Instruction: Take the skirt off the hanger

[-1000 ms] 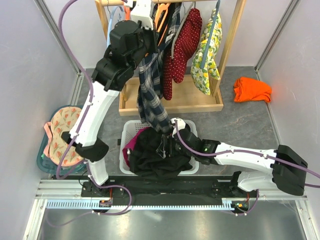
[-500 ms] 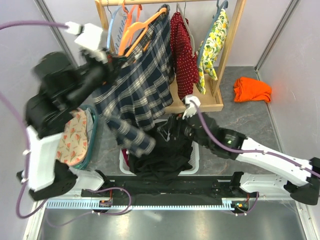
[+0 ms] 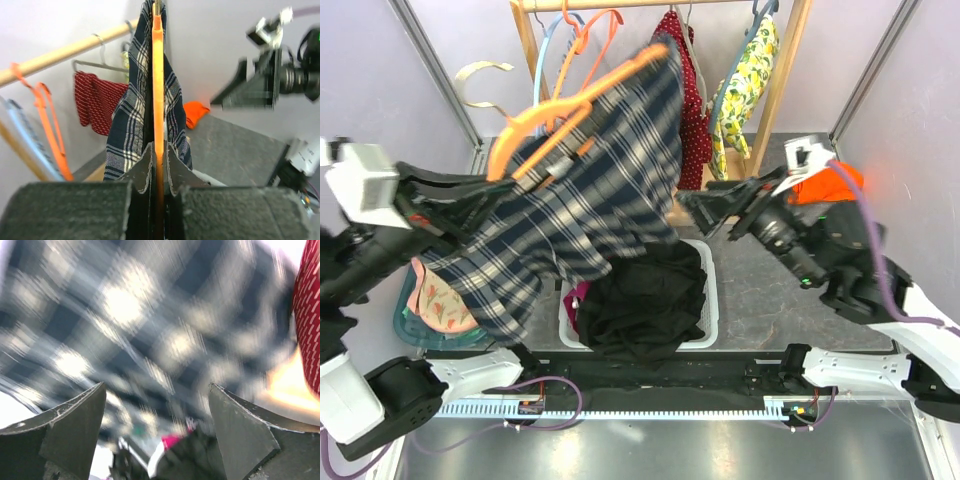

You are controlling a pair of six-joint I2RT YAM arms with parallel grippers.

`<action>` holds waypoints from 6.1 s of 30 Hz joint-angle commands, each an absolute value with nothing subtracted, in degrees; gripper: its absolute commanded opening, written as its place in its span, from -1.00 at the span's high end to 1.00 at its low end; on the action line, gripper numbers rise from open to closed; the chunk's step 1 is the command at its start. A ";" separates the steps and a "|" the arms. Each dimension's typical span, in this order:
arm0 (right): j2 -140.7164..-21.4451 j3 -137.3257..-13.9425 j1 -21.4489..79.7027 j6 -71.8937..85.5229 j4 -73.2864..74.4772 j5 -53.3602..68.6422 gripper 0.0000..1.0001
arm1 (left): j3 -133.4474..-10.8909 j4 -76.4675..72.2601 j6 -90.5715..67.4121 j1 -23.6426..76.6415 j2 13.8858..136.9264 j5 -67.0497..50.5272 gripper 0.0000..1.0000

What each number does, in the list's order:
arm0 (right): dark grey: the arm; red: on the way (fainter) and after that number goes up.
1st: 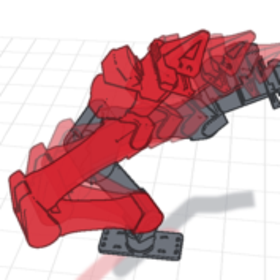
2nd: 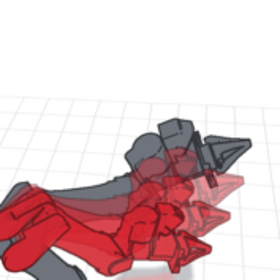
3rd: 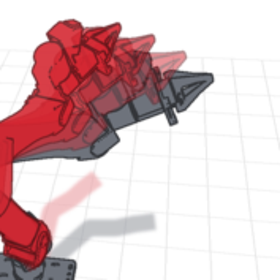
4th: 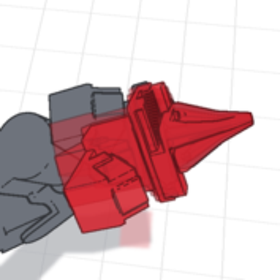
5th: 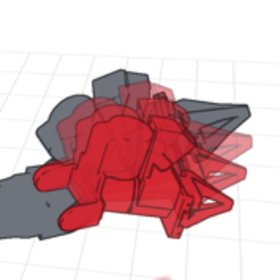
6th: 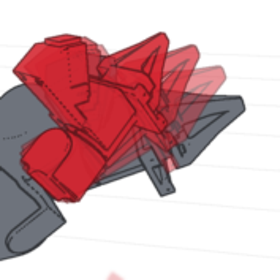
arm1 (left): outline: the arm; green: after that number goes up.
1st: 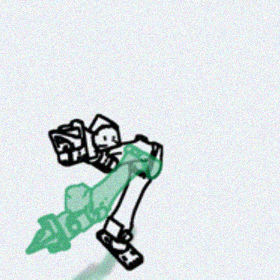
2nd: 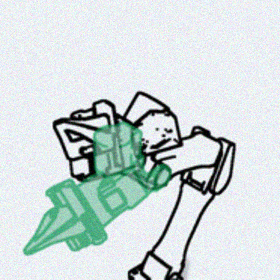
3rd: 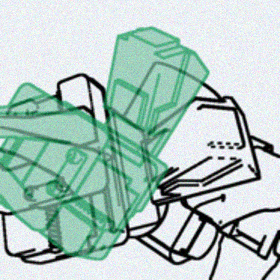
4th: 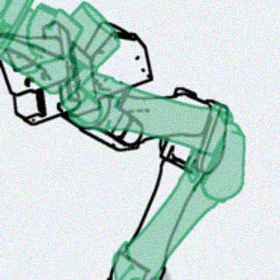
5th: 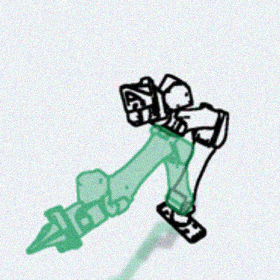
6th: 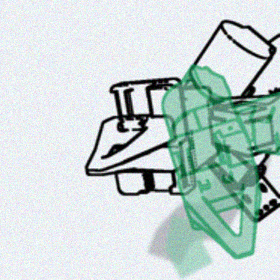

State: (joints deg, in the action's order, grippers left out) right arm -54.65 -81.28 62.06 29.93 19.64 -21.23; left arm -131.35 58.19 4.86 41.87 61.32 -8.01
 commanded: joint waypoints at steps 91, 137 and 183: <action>-59.87 -77.03 44.38 34.55 14.02 -23.42 -0.45 | -124.89 56.16 8.26 41.92 60.38 -17.23 0.97; -52.47 -45.00 43.68 30.67 6.77 -4.58 1.00 | -131.75 56.08 3.43 40.52 61.43 -25.66 0.97; -65.11 -89.03 63.95 22.25 17.23 -13.35 1.00 | -124.19 38.76 3.16 40.52 71.89 5.09 0.97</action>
State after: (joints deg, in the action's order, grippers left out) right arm -60.36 -86.11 57.65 20.97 23.18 -16.51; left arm -124.31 39.38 1.17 40.58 71.77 2.59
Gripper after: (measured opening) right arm 0.022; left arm 0.056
